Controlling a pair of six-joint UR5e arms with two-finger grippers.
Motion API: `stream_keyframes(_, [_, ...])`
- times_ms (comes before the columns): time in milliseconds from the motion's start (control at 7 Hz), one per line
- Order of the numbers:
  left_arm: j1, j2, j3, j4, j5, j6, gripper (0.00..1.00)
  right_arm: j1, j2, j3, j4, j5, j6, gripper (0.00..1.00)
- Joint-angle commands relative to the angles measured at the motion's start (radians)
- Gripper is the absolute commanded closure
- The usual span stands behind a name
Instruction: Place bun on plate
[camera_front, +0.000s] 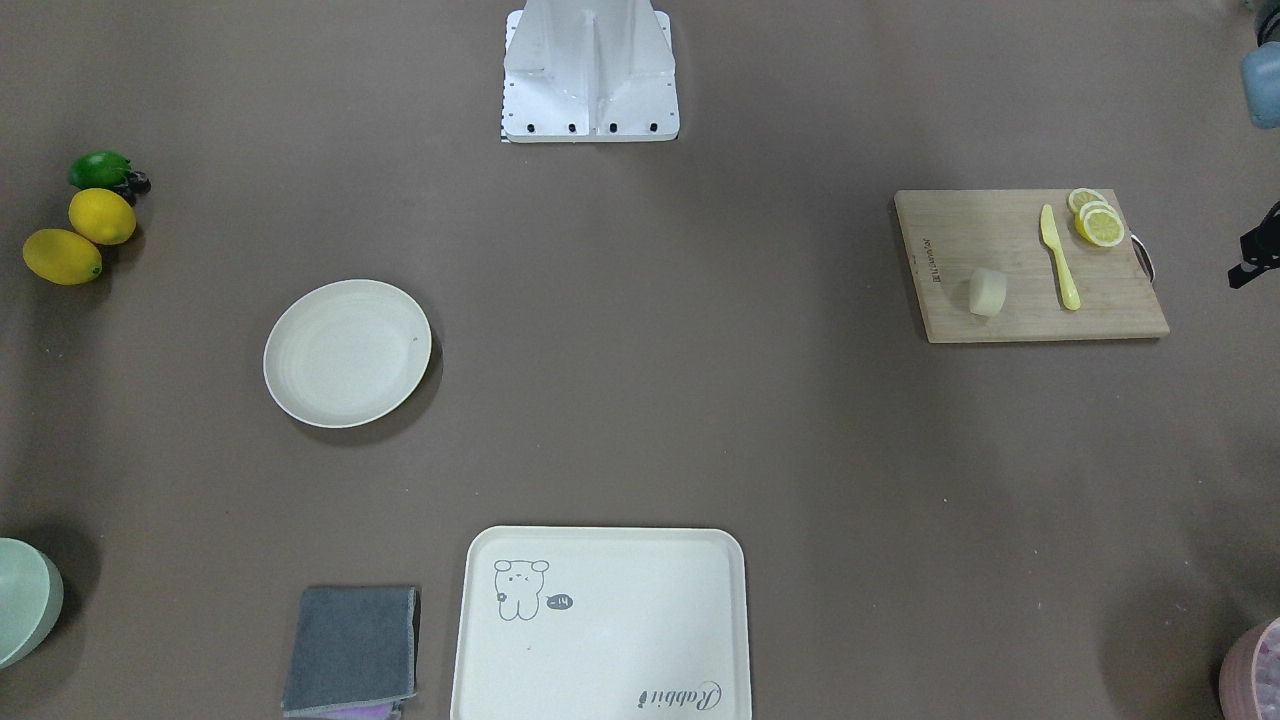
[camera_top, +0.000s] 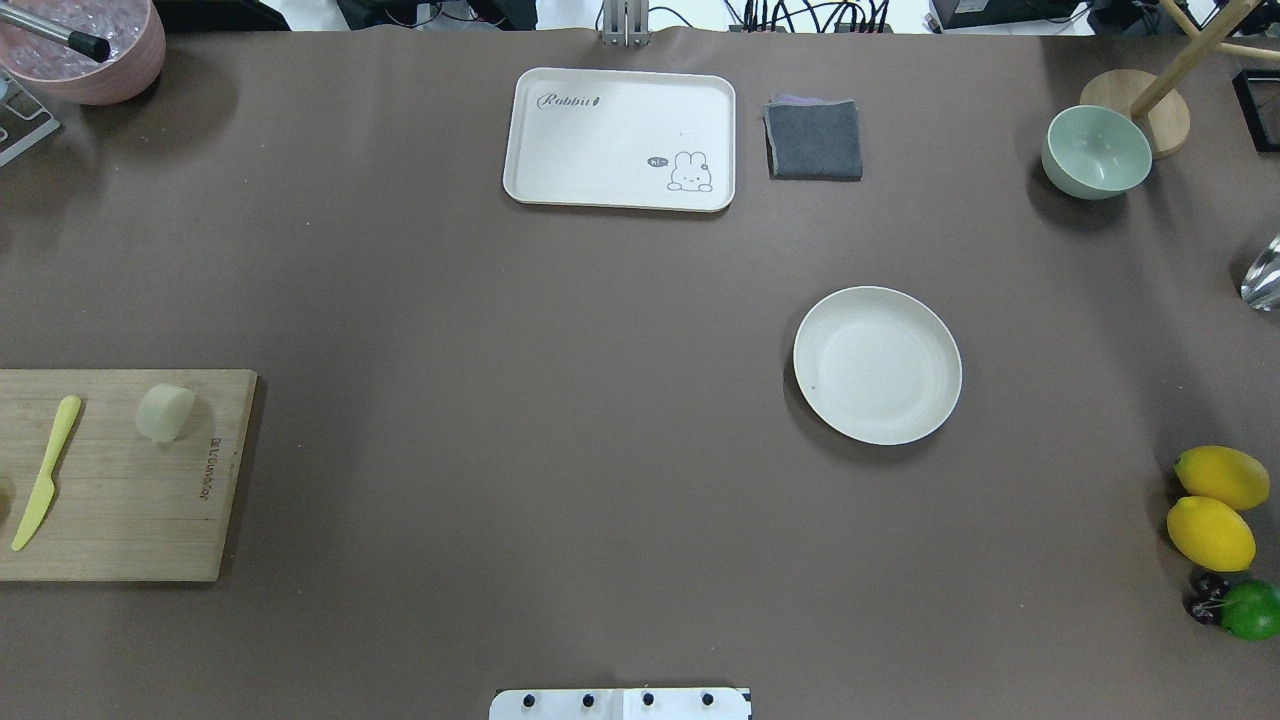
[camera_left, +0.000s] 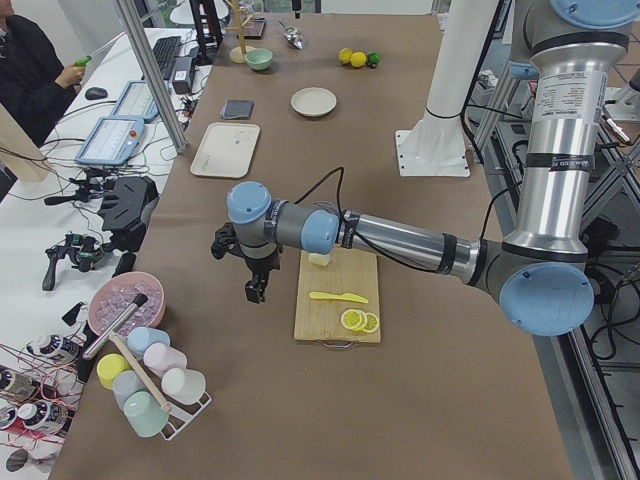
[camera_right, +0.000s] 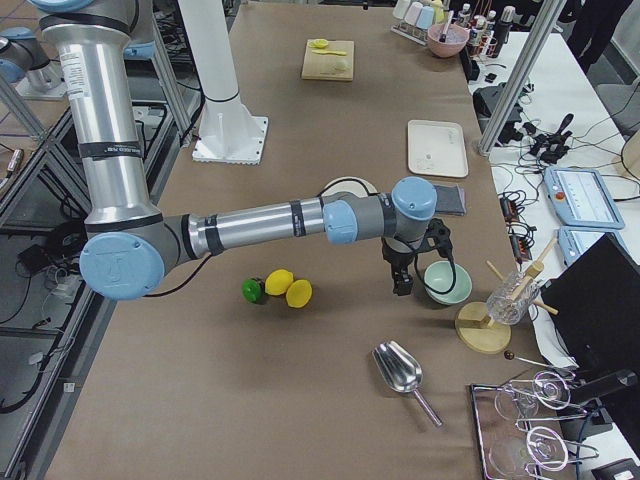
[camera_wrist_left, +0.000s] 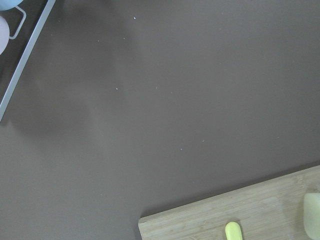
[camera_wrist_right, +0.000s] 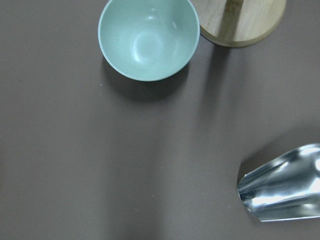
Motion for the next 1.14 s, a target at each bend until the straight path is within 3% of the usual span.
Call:
stream_keyframes(0, [0.000, -0.002, -0.001, 0.002, 0.008, 0.011, 0.02, 0.036, -0.049, 0.005, 0.004, 0.000, -0.042, 0.00])
stream_keyframes(1000, [-0.006, 0.042, -0.068, -0.011, 0.015, 0.000, 0.02, 0.034, -0.063, 0.006, 0.006, -0.002, -0.042, 0.00])
